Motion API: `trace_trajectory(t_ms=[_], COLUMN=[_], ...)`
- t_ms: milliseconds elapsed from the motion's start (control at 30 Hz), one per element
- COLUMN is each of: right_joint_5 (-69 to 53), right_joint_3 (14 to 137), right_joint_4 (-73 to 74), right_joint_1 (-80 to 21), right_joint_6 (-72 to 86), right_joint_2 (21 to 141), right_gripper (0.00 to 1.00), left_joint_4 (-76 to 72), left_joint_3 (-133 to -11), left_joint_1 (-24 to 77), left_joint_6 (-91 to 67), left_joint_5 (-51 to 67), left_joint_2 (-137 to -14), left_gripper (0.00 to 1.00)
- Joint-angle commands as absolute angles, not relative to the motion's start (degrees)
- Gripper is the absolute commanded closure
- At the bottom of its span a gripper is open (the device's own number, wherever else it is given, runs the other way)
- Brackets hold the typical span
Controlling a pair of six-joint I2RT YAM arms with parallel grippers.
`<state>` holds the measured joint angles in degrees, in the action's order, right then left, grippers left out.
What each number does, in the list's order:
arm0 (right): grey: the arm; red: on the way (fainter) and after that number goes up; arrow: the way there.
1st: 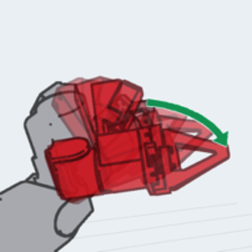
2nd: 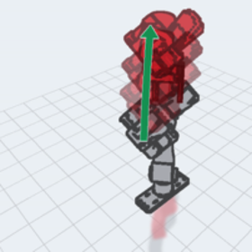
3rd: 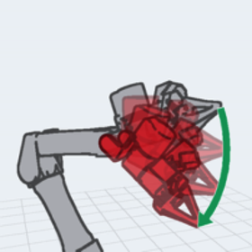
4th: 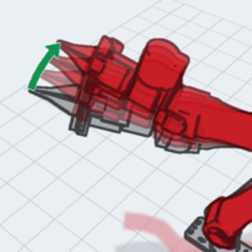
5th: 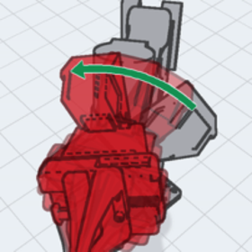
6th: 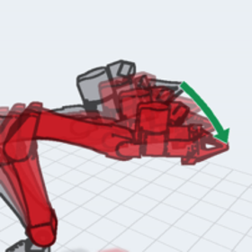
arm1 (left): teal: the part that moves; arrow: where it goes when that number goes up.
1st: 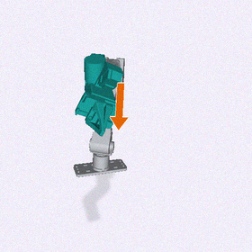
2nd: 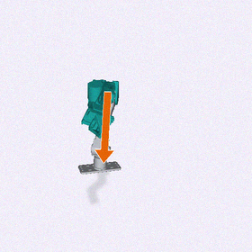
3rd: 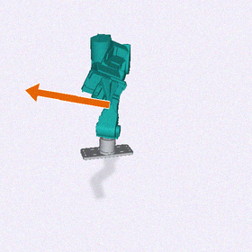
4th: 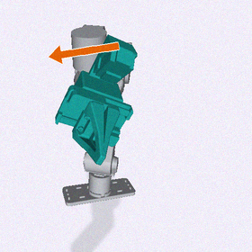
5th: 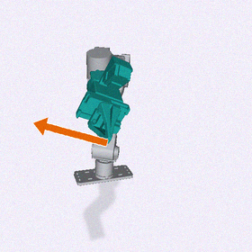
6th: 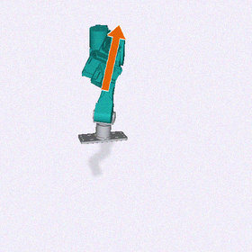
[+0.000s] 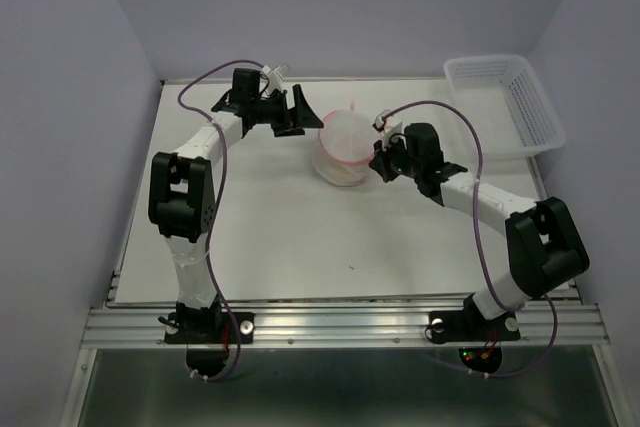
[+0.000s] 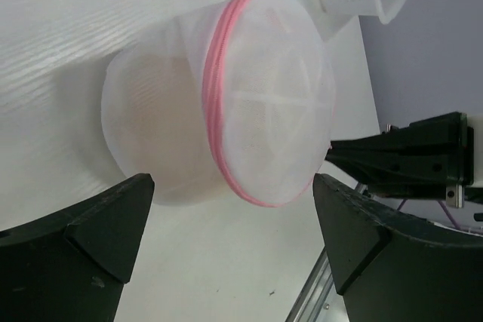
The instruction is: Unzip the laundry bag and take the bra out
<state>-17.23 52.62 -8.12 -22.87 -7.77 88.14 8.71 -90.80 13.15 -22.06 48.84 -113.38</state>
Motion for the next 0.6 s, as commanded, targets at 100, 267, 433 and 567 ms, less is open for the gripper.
trace_trajectory(t_ms=[100, 267, 433, 567], right_joint_5=[-12.1, -10.8, -12.3, -13.4], right_joint_3=[54.6, 55.9, 53.7, 53.3], right_joint_4=[-5.0, -6.1, -13.4, -16.4], right_joint_1=[-31.9, -35.6, -37.0, -37.0], right_joint_6=[-2.6, 6.6, 14.8, 17.8], right_joint_2=[86.7, 86.6, 85.5, 85.0], right_gripper=[0.99, 0.99, 0.99, 0.99], left_joint_4=[3.7, -1.7, -9.2, -15.9], left_joint_3=[-79.2, -67.8, -58.7, -54.9], left_joint_1=[13.2, 14.8, 16.9, 18.5], left_joint_6=[-26.0, -30.8, -37.5, -42.8], left_joint_5=[47.6, 45.4, 43.0, 42.9], left_joint_2=[-104.7, -96.1, -90.5, -90.0], left_gripper=[0.01, 0.01, 0.01, 0.01])
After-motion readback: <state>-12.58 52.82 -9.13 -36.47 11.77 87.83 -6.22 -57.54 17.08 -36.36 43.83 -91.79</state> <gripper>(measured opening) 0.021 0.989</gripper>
